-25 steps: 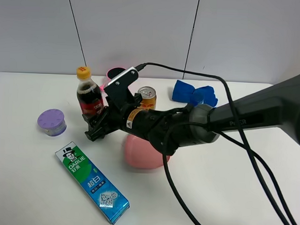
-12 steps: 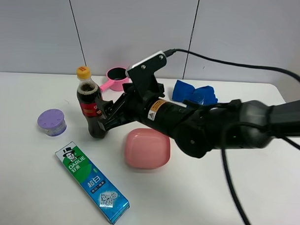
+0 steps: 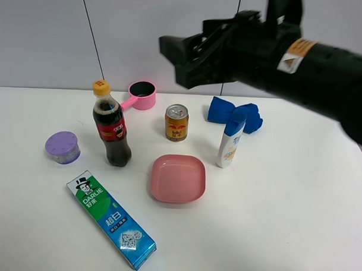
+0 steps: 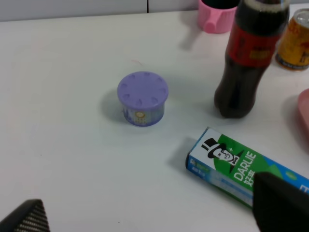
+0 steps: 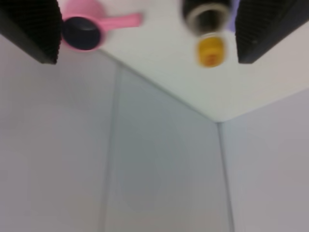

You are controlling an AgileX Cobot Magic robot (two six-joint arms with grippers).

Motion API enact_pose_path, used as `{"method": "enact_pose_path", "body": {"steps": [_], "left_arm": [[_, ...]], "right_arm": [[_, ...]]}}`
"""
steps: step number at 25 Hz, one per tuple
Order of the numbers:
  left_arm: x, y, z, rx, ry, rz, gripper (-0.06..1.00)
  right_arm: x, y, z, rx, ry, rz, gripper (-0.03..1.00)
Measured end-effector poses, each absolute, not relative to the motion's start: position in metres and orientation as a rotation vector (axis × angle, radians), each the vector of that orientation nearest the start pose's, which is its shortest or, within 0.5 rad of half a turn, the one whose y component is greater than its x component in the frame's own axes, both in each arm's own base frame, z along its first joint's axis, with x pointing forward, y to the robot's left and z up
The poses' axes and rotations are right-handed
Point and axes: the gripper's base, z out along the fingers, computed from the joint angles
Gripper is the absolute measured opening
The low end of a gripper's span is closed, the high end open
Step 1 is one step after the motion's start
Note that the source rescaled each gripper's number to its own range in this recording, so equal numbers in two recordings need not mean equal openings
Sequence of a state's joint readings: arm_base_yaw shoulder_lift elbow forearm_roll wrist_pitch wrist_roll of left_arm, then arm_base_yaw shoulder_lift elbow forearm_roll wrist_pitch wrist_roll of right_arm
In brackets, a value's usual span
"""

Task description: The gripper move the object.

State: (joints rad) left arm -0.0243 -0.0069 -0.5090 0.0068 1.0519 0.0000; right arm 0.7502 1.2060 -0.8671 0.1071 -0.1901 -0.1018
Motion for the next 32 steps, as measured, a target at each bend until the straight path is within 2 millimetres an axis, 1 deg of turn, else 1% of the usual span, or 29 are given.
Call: {"method": "enact_pose_path", "body": {"steps": [2, 4, 6, 7, 10, 11, 13, 14, 16, 19, 23, 27, 30, 32], "left_arm": [[-0.007, 0.001, 0.280, 0.024, 2.019, -0.007, 1.00], [-0.007, 0.001, 0.280, 0.024, 2.019, -0.007, 1.00], [-0.007, 0.001, 0.280, 0.024, 2.019, -0.007, 1.00], [-0.007, 0.001, 0.280, 0.024, 2.019, -0.007, 1.00], [-0.007, 0.001, 0.280, 0.024, 2.019, -0.007, 1.00], [-0.007, 0.001, 0.280, 0.024, 2.019, -0.007, 1.00], [-0.007, 0.001, 0.280, 0.024, 2.019, -0.007, 1.00], [-0.007, 0.001, 0.280, 0.024, 2.019, -0.007, 1.00], [-0.007, 0.001, 0.280, 0.024, 2.019, -0.007, 1.00], [-0.007, 0.001, 0.280, 0.024, 2.019, -0.007, 1.00], [-0.007, 0.001, 0.280, 0.024, 2.019, -0.007, 1.00], [-0.007, 0.001, 0.280, 0.024, 2.019, -0.007, 1.00], [-0.007, 0.001, 0.280, 0.024, 2.019, -0.007, 1.00], [-0.007, 0.001, 0.280, 0.024, 2.019, -0.007, 1.00]], "right_arm": [[0.200, 0.159, 0.367, -0.573, 1.559, 0.484, 0.52], [0.199, 0.129, 0.377, -0.546, 1.572, 0.366, 0.52], [0.196, 0.093, 0.384, -0.490, 1.613, 0.215, 0.52], [0.192, 0.074, 0.388, -0.452, 1.628, 0.136, 0.52], [0.172, 0.029, 0.396, -0.308, 1.702, -0.058, 0.52], [0.162, 0.016, 0.398, -0.247, 1.724, -0.110, 0.52], [0.142, -0.001, 0.400, -0.141, 1.759, -0.185, 0.52], [0.130, -0.007, 0.403, -0.091, 1.760, -0.209, 0.52], [0.104, -0.013, 0.405, 0.002, 1.763, -0.215, 0.52], [0.062, -0.016, 0.407, 0.094, 1.733, -0.185, 0.52], [0.013, -0.017, 0.401, 0.155, 1.696, -0.173, 0.52], [-0.021, -0.018, 0.390, 0.157, 1.702, -0.195, 0.52], [-0.036, -0.013, 0.382, 0.150, 1.708, -0.124, 0.52], [-0.041, -0.008, 0.374, 0.127, 1.727, -0.074, 0.52]]}}
